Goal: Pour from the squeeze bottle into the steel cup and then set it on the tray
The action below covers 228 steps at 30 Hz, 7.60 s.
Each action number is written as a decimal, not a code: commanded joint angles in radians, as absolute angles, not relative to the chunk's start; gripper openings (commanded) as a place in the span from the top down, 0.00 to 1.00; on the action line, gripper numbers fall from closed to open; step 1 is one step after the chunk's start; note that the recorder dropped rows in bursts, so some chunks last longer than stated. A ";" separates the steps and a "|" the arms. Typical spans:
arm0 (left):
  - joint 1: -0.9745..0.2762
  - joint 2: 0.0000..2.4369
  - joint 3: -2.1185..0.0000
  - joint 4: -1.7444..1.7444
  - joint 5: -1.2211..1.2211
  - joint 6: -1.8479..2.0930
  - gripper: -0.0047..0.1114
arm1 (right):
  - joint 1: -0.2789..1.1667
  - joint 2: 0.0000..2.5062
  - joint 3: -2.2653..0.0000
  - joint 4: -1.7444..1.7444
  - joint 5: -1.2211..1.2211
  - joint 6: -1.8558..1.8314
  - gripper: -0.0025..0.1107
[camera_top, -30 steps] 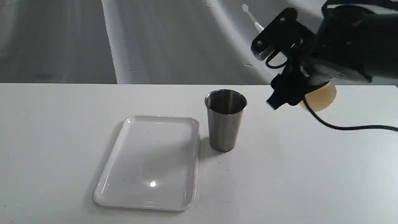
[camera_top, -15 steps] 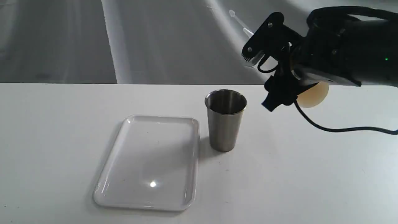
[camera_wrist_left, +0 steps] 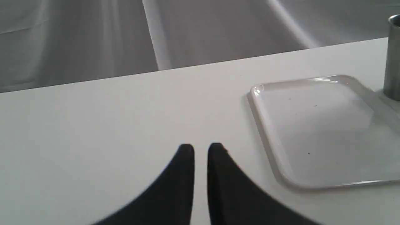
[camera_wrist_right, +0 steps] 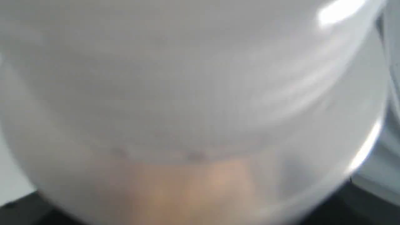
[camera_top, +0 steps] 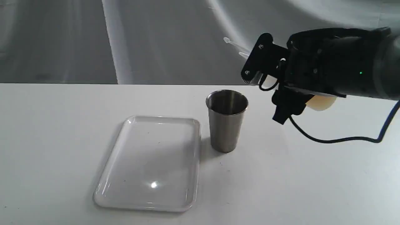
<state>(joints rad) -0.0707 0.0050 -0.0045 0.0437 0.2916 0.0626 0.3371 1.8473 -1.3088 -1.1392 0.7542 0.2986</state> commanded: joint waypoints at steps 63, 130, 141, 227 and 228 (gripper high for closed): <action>-0.074 0.000 0.000 0.044 0.285 0.061 0.89 | 0.400 2.064 -1.439 -1.525 1.048 0.348 0.52; -0.074 0.000 0.000 0.044 0.285 0.061 0.89 | 0.430 2.064 -1.445 -1.744 1.116 -0.149 0.52; -0.074 0.000 0.000 0.044 0.285 0.061 0.89 | 0.430 2.057 -1.445 -1.744 1.118 -0.094 0.52; -0.074 0.000 0.000 0.044 0.285 0.061 0.89 | 0.453 1.861 -1.536 -1.317 0.215 1.175 0.52; -0.074 0.000 0.000 0.044 0.285 0.061 0.89 | 0.453 1.870 -1.549 -1.291 0.177 1.143 0.52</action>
